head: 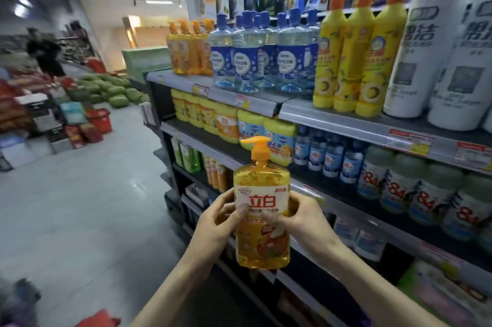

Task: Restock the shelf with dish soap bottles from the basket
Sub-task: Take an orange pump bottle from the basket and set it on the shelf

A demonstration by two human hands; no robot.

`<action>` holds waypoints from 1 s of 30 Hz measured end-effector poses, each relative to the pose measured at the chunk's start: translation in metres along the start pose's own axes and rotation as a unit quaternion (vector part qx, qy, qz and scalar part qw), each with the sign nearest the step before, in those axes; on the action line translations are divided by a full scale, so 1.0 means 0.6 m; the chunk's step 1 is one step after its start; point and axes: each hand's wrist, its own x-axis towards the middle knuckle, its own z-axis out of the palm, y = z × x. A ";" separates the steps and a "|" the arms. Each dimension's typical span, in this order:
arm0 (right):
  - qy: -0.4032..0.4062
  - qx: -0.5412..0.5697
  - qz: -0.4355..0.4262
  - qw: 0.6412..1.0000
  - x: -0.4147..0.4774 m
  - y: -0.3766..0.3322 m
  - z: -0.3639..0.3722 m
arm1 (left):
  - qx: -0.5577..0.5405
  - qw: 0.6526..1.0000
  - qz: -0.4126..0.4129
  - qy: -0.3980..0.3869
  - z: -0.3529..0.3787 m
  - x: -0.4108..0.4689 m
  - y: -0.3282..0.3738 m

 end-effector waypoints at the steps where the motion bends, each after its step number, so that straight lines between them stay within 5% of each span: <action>1: -0.006 -0.006 -0.005 1.000 0.013 -0.009 0.018 | 0.001 1.000 0.008 0.009 -0.018 0.001 0.008; 18: 0.075 -0.023 -0.112 0.991 0.274 -0.164 0.363 | 0.029 0.993 0.110 0.042 -0.411 0.129 0.131; 30: 0.083 -0.054 -0.133 0.986 0.470 -0.183 0.445 | 0.059 0.988 0.140 0.036 -0.560 0.294 0.141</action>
